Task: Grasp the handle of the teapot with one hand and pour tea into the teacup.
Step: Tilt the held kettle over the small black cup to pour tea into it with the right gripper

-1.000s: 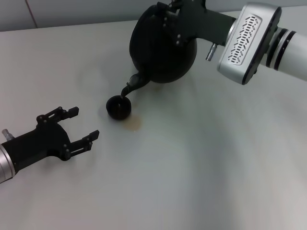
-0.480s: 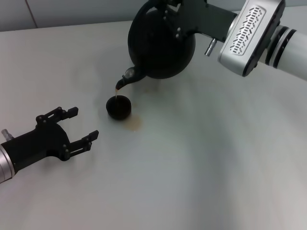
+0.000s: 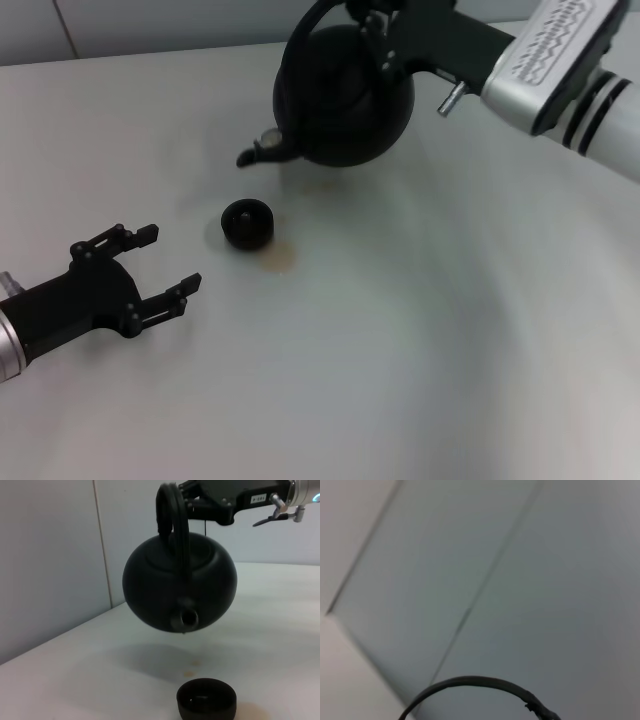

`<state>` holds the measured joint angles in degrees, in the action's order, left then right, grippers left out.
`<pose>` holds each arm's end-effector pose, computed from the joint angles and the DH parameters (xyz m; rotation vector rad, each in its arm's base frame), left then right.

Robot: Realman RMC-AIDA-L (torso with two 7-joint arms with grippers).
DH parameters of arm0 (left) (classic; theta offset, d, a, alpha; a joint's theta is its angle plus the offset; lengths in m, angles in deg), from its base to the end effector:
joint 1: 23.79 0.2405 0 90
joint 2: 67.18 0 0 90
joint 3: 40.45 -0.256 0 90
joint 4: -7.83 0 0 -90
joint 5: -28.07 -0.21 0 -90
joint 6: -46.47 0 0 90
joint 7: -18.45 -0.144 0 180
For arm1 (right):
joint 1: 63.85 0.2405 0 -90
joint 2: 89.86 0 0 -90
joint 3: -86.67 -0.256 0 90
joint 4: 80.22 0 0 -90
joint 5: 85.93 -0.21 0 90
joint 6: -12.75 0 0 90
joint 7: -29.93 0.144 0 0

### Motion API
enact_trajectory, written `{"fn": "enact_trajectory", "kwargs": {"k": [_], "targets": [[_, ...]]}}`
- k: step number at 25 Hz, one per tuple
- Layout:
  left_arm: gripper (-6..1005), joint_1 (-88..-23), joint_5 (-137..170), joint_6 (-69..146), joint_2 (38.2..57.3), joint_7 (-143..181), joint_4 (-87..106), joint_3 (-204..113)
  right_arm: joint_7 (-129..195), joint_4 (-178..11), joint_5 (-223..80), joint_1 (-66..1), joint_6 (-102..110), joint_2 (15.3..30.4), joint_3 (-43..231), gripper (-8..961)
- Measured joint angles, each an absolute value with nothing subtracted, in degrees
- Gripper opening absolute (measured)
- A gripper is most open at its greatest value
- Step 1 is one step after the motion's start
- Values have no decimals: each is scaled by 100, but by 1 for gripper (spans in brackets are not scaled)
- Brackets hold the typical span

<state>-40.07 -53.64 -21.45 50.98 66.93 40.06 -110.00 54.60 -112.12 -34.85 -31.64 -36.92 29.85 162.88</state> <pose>-0.3117 0.2925 -0.0416 -2.5207 -0.3106 -0.5260 0.2135 0.4097 -0.0226 -2.1320 -0.0779 0.5483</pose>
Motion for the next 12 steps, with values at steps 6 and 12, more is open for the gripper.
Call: {"fn": "enact_trajectory", "kwargs": {"k": [6,12], "targets": [[802,-3969,-5341,-2175,5101,6620,4004,-10978,5551,-10576,-4636,-3232,-4054,2962,16227,78],[802,-3968,-5347,-2182,5094,6632,4031,-10971,5534,-10253,-5207,-3364,-4142,2963,16204,77]]}}
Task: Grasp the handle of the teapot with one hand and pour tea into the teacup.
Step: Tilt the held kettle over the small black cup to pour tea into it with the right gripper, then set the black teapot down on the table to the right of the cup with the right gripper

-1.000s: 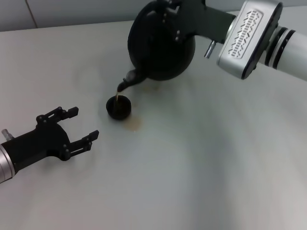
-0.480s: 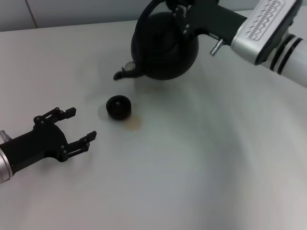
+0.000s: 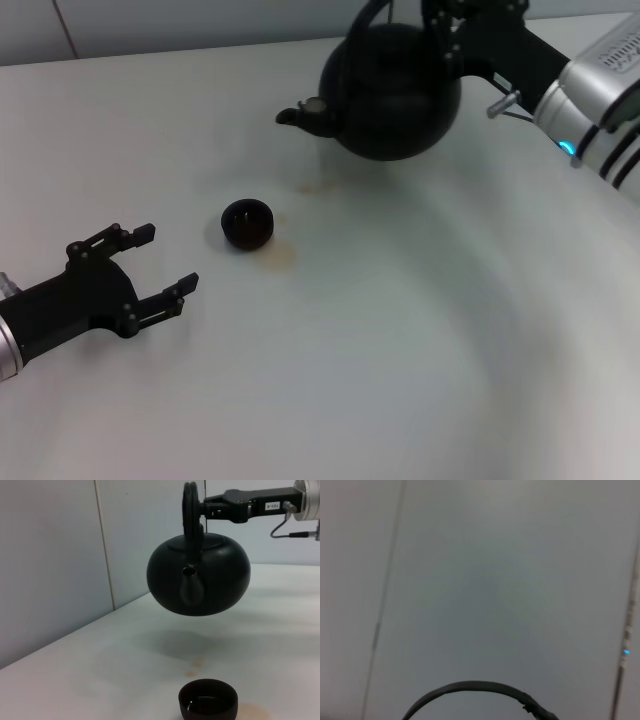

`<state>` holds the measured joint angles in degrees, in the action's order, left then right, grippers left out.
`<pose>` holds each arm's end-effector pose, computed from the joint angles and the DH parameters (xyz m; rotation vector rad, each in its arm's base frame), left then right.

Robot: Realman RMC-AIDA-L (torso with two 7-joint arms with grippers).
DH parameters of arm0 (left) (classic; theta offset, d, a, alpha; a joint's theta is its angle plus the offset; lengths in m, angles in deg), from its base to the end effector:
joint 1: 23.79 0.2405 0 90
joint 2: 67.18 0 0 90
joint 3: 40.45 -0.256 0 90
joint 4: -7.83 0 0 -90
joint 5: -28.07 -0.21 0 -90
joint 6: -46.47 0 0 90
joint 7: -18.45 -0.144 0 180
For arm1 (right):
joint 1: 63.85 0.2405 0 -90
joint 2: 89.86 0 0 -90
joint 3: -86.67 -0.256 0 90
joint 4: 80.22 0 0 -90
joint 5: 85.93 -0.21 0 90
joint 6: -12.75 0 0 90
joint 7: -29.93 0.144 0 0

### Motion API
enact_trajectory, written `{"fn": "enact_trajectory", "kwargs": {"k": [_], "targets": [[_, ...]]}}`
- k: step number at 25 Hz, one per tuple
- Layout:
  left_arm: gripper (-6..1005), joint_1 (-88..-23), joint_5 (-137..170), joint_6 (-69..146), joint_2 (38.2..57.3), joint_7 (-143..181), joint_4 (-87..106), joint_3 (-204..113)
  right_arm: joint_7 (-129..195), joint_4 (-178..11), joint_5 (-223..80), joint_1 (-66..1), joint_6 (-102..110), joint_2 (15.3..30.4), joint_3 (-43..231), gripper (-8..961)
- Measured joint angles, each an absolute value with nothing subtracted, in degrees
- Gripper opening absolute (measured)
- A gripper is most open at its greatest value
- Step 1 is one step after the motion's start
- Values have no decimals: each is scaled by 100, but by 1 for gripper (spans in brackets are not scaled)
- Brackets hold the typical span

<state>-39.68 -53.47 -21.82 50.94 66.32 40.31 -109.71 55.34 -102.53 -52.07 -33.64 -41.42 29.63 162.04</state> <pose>-0.3126 0.2913 -0.0397 -2.5137 -0.3001 -0.5285 0.2582 0.3949 -0.0119 -1.9562 0.2918 0.7022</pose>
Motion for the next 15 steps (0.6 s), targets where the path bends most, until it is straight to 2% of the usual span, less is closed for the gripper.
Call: {"fn": "enact_trajectory", "kwargs": {"k": [15], "targets": [[802,-3854,-5323,-2312,5102,6670,4071,-10971,5565,-9603,-5853,-3436,-4312,2985,16097,77]]}}
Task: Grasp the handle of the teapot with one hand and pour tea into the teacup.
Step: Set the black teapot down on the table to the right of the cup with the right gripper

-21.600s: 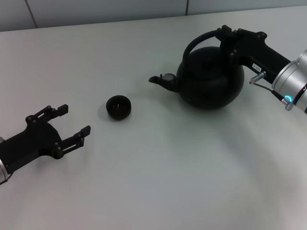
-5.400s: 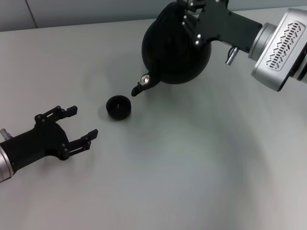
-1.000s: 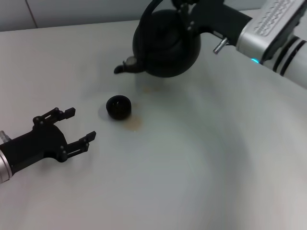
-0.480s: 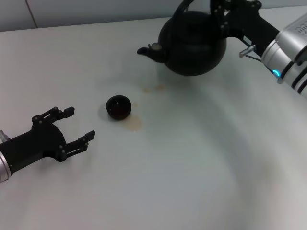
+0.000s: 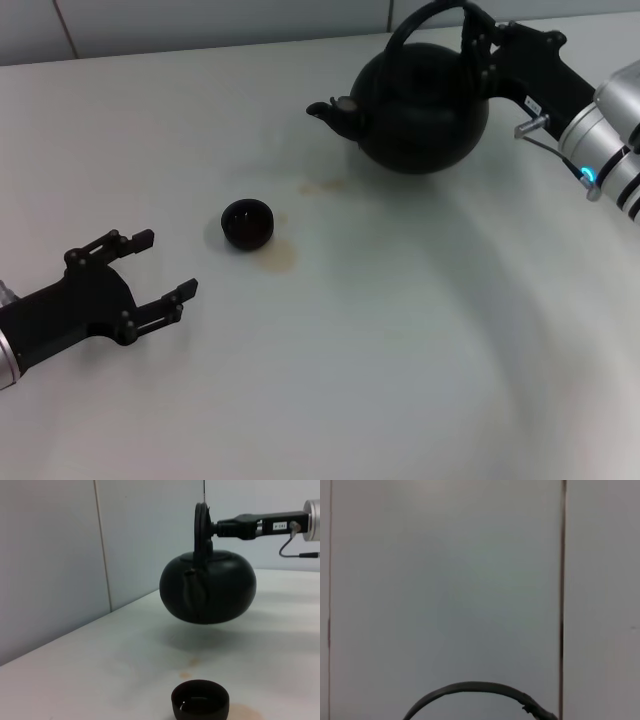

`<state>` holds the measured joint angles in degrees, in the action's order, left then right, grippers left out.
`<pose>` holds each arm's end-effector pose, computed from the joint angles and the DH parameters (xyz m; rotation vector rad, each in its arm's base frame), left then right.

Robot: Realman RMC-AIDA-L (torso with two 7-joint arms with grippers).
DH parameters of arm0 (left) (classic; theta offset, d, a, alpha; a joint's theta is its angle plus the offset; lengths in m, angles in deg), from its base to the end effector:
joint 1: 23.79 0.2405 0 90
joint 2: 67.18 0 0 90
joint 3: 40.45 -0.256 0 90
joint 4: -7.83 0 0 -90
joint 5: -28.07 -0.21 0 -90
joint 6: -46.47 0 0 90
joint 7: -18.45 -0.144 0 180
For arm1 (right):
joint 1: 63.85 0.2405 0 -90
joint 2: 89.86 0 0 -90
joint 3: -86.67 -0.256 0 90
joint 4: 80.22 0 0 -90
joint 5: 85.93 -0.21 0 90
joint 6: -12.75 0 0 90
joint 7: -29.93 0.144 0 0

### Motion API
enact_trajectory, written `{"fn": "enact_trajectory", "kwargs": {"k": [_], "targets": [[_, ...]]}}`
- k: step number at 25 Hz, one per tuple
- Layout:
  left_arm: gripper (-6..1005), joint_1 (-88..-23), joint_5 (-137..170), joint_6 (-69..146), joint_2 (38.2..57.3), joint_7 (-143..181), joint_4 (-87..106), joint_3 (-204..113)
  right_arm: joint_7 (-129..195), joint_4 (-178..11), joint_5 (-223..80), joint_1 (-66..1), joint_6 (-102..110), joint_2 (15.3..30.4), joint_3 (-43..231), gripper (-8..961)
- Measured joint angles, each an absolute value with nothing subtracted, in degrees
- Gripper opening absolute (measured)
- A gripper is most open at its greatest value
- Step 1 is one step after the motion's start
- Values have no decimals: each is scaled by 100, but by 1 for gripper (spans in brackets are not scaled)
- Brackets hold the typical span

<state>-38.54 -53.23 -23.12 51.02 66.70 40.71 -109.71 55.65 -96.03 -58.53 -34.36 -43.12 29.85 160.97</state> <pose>-0.3139 0.2847 -0.0390 -2.5139 -0.3172 -0.5524 0.2885 0.3805 -0.0141 -1.8636 0.4754 0.7177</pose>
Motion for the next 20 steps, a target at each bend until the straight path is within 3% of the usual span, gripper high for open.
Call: {"fn": "enact_trajectory", "kwargs": {"k": [20], "targets": [[802,-3862,-5349,-2331,5113,6730,4185,-10979,5485,-9127,-5853,-3376,-4269,2993,16101,76]]}}
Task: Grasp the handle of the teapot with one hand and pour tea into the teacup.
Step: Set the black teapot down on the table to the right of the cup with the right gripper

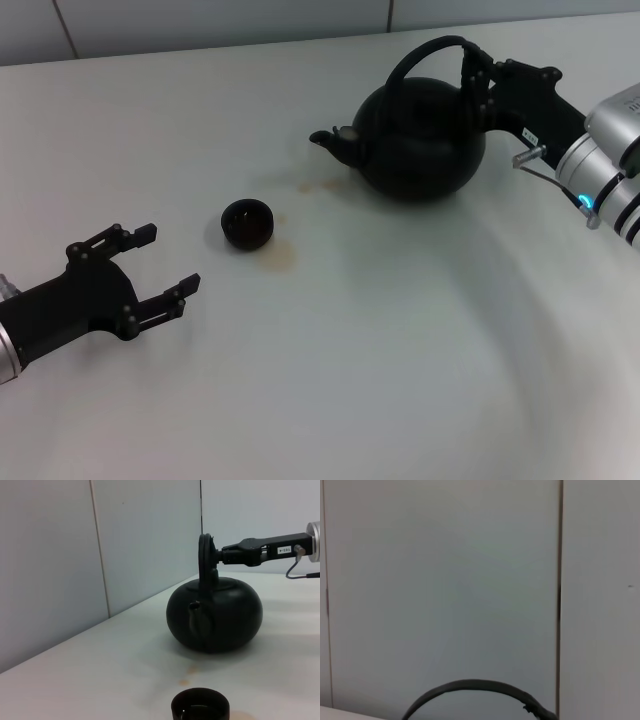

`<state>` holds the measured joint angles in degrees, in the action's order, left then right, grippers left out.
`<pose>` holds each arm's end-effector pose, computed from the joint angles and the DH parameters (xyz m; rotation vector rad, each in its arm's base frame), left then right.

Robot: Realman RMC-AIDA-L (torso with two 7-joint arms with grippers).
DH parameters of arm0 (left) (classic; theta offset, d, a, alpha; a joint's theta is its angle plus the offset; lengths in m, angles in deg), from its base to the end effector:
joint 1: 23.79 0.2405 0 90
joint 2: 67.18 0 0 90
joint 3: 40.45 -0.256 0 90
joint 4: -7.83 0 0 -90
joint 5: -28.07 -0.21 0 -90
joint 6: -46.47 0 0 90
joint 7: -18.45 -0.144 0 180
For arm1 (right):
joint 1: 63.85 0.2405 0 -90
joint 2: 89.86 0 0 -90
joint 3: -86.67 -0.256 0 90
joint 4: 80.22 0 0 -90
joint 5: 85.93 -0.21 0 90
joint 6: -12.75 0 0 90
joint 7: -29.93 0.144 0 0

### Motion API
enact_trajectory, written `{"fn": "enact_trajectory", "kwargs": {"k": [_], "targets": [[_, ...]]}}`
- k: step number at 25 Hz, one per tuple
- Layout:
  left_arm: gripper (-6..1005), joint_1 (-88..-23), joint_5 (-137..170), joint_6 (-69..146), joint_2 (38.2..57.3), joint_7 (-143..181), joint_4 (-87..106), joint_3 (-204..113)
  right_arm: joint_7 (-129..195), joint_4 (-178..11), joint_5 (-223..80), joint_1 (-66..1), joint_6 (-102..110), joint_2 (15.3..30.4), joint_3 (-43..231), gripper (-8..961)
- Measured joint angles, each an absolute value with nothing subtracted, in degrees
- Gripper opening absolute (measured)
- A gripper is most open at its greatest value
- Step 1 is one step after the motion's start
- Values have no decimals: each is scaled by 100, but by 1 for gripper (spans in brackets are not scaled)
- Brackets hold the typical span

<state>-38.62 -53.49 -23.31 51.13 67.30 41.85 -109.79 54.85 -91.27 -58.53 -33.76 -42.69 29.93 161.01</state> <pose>-0.3097 0.2874 -0.0376 -2.5168 -0.3007 -0.5598 0.3037 0.3702 -0.0272 -1.8874 0.5407 0.6566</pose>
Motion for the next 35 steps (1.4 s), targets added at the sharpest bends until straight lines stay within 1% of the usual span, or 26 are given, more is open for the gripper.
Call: {"fn": "enact_trajectory", "kwargs": {"k": [11,14,19,24,28,29,30,34,35], "targets": [[802,-3874,-5359,-2327,5112,6732,4185,-10999,5482,-9060,-5792,-3467,-4313,2998,16173,77],[802,-3867,-5359,-2327,5108,6732,4185,-11010,5492,-9059,-5809,-3540,-4320,3003,16158,133],[802,-3847,-5359,-2347,5103,6731,4185,-11003,5532,-9042,-5821,-3707,-4645,3003,16109,339],[802,-3827,-5358,-2349,5103,6731,4185,-10989,5558,-8980,-5830,-3966,-5304,3002,16086,449],[802,-3763,-5357,-2393,5103,6731,4194,-10998,5553,-8649,-5788,-4314,-6647,2982,16094,538],[802,-3763,-5357,-2393,5103,6731,4194,-10998,5553,-8649,-5788,-4314,-6647,2982,16094,560],[802,-3752,-5357,-2417,5103,6732,4195,-11006,5554,-8607,-5635,-4423,-6916,2949,16150,582],[802,-3732,-5357,-2482,5100,6738,4198,-11023,5560,-8683,-5093,-4579,-7007,2889,16161,732],[802,-3713,-5357,-2511,5097,6742,4206,-11026,5651,-8735,-4648,-4613,-6990,2804,16163,769]]}}
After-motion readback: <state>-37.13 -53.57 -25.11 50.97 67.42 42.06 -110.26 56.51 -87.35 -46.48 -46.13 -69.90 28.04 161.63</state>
